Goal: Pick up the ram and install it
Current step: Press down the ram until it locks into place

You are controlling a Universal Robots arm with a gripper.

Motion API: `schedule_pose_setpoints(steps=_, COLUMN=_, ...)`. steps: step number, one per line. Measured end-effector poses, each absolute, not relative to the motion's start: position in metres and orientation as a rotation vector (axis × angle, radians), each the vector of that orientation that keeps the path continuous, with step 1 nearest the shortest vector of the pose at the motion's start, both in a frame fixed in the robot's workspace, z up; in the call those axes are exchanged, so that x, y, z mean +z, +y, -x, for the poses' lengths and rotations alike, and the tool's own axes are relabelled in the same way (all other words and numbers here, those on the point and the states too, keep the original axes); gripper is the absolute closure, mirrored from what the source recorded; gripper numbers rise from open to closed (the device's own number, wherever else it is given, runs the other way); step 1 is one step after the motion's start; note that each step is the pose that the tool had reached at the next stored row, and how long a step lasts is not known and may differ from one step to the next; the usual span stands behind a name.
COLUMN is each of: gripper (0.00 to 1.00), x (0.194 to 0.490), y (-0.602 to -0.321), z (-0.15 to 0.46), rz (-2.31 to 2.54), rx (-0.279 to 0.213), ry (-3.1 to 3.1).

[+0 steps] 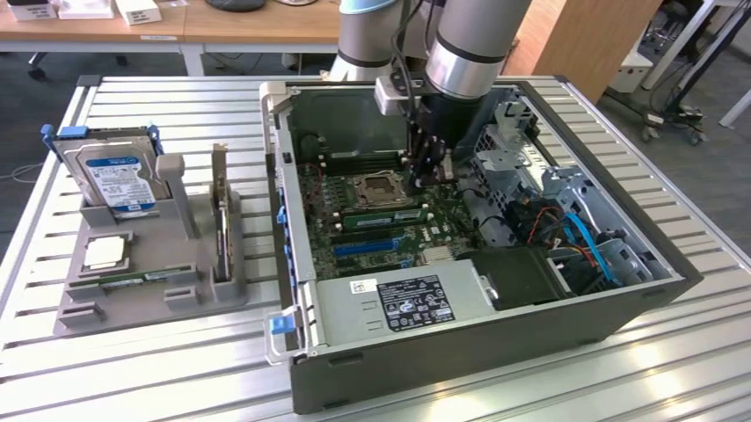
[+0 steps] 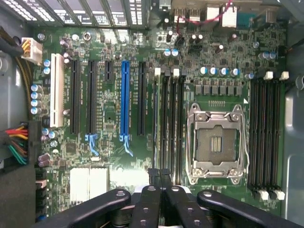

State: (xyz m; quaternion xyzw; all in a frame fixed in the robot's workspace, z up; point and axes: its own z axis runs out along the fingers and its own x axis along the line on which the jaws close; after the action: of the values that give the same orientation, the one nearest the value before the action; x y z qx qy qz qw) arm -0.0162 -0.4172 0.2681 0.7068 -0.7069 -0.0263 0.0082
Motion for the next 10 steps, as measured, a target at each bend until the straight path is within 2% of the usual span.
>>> schedule_pose_setpoints(steps=10, gripper=0.9, x=0.268, y=-0.417, z=-0.002, rz=-2.209, rx=-0.082, ry=-2.209)
